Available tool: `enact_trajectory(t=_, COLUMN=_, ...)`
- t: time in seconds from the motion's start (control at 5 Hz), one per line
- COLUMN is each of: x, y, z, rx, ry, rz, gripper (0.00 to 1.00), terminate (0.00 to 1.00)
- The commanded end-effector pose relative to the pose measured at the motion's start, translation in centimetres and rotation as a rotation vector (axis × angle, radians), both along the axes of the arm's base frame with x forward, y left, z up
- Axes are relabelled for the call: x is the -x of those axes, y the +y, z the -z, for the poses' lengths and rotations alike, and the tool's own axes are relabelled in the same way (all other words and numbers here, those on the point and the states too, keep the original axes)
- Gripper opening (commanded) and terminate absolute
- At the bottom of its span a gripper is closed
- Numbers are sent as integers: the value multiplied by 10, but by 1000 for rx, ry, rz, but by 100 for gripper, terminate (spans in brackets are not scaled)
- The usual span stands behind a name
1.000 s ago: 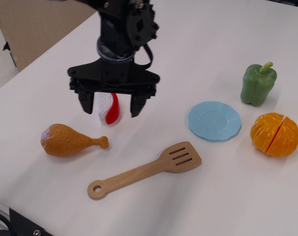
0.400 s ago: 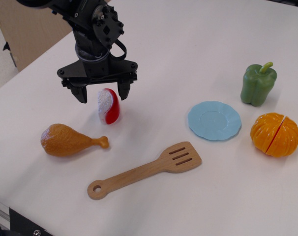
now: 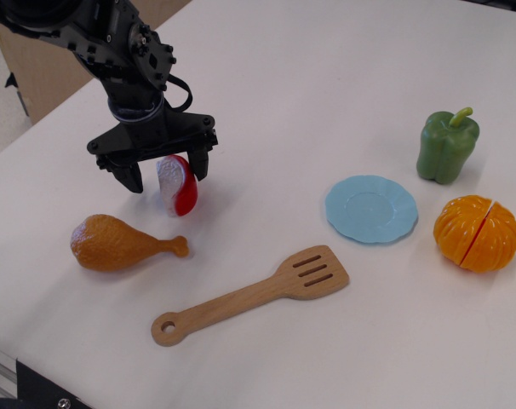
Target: Put sushi on plate
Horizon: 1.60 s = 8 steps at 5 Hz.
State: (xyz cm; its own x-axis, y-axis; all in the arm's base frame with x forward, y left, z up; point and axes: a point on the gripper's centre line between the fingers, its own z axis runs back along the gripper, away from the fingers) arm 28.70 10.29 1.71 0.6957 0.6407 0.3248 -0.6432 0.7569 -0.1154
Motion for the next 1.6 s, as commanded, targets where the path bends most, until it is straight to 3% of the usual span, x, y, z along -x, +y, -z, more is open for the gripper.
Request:
enact_trajectory(t=0.0, x=-6, y=0, z=-4, rx=7, ry=-7, rz=60, gripper=0, terminate=0)
enact_trajectory(t=0.4, x=-11, y=-27, z=-18, rx=-46, ry=-12, rz=142, gripper=0, terminate=0)
enact_trajectory(t=0.8, x=-16, y=-104, z=-58, rx=-58, ry=-59, rz=309, gripper=0, terminate=0)
enact_trajectory(t=1.0, x=-22, y=-142, z=-63, rx=-58, ry=-74, rz=461, gripper=0, terminate=0)
enact_trajectory(t=1.2, x=-39, y=-166, z=-57, rx=-59, ry=-86, rz=529, gripper=0, terminate=0)
enact_trajectory(t=1.4, x=-51, y=-167, z=-46, rx=-67, ry=-49, rz=458, gripper=0, terminate=0)
